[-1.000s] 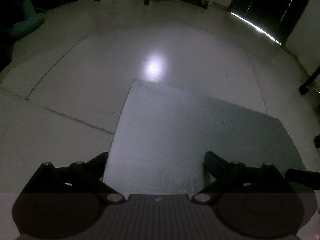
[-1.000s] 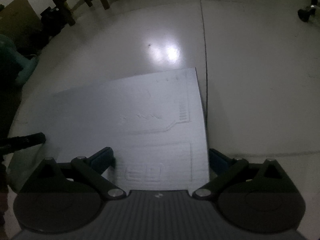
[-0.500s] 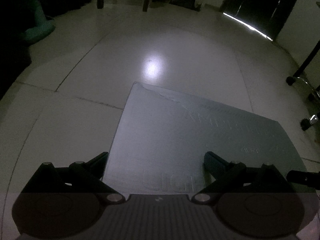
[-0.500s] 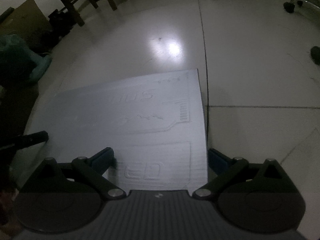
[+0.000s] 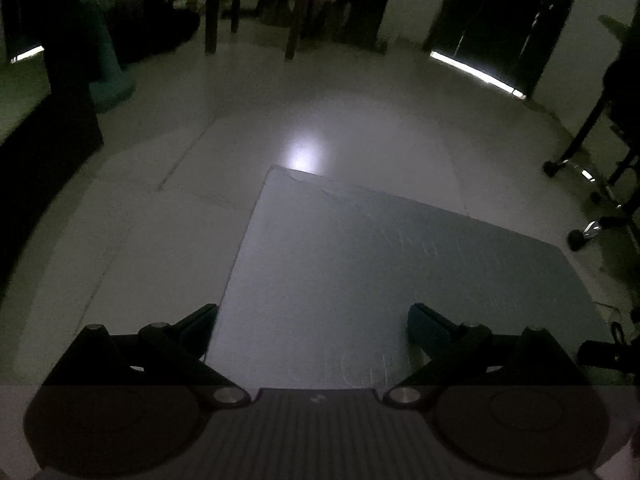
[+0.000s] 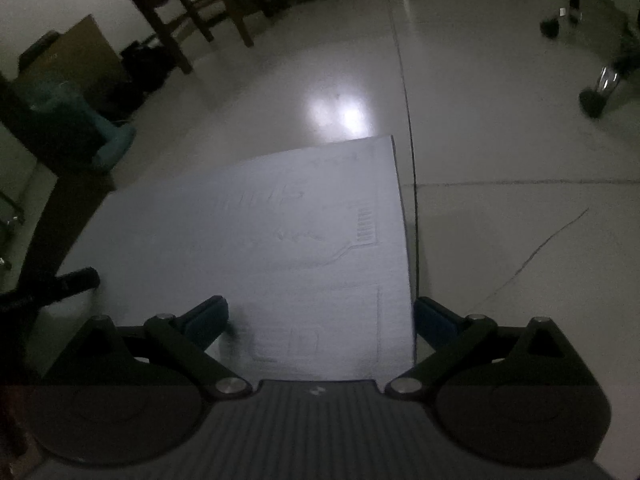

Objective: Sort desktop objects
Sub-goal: 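Carry the grey board over the white box with both tools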

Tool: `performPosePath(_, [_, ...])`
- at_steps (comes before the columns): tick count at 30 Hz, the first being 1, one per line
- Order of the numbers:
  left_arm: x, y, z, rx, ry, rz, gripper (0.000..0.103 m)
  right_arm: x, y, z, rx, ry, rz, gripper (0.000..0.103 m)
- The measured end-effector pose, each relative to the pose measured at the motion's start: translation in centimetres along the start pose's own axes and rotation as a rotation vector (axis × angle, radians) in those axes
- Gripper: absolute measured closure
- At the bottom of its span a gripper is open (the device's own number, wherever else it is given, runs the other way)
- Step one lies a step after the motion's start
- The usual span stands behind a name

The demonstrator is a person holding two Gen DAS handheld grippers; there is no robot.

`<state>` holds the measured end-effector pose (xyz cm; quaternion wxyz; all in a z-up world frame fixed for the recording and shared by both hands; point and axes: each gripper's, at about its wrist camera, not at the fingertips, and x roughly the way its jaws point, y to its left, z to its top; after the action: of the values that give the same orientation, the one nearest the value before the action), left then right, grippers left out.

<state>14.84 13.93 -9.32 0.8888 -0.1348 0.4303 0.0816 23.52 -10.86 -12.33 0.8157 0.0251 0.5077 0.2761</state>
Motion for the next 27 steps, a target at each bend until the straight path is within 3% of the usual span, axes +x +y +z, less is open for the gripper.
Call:
performPosePath(2, [-2.0,0.4,-0.6,-0.027,-0.013,-0.013,0.005,-2.3,0.4,-0.8,0.022,-0.044,0.009,0.002])
performPosePath(5, [-4.0,0.4,-1.6,-0.047,0.022,-0.002,0.005,-4.2,1.6,-1.4,0.002,-0.041,-0.006,0.002])
performPosePath(13, [-7.5,-0.2,-3.1,-0.036,0.014,-0.037,0.005,-9.3,2.6,-4.1,-0.060,-0.019,-0.056,0.002])
performPosePath(27, [-10.9,-3.2,-8.8,0.028,0.059,-0.042,0.005,-15.0,-1.0,-11.3,0.036,0.024,-0.079,0.002])
